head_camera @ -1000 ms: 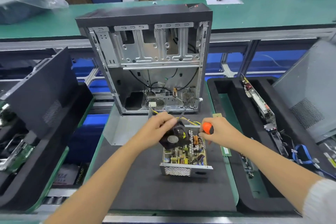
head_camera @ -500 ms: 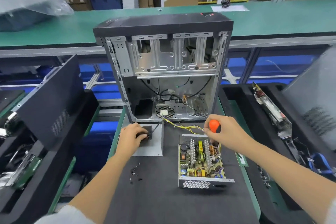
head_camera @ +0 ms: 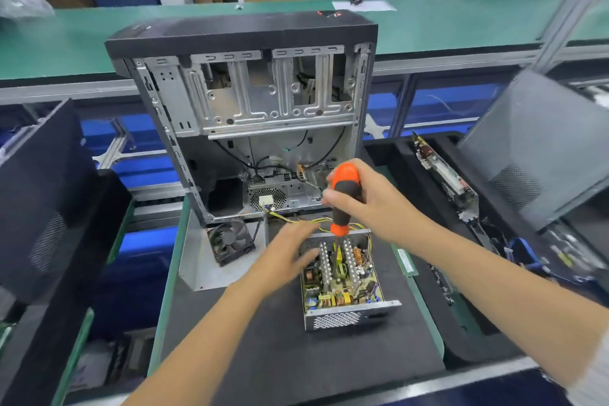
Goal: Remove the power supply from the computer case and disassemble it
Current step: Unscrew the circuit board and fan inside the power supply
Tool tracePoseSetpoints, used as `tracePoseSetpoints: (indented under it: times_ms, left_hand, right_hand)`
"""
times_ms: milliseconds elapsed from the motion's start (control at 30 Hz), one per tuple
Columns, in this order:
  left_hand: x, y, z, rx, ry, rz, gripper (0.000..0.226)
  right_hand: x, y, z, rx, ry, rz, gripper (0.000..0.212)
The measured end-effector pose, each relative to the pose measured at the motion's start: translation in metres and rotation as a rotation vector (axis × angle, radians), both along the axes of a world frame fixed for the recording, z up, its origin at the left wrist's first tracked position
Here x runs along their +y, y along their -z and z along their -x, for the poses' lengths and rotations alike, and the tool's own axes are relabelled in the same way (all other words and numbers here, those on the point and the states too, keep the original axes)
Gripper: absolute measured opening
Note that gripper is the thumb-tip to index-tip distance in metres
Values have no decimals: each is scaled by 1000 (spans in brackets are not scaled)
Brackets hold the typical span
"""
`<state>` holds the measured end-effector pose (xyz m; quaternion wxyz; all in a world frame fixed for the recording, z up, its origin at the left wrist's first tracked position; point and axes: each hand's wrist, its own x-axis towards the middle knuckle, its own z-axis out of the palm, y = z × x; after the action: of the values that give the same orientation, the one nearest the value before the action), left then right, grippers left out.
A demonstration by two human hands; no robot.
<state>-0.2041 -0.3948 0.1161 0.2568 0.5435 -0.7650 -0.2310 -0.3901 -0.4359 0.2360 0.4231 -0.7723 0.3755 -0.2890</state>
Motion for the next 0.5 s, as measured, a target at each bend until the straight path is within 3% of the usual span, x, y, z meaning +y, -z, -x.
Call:
tracePoseSetpoints:
  times_ms: [67, 233, 367, 500]
  left_hand:
    - [-6, 3, 7, -58, -39, -64, 37]
    - [-12, 6, 9, 2, -228, -67, 28]
    - [-10, 8, 9, 38, -335, -101, 35]
    - [6, 15, 4, 186, -429, -172, 43]
  right_hand:
    - [4, 2, 1, -14, -17, 30, 34]
    - [0, 21, 14, -27, -34, 25, 33]
    - [-11, 32, 15, -93, -40, 51, 29]
    - [-19, 38, 8, -164, -95, 60, 27]
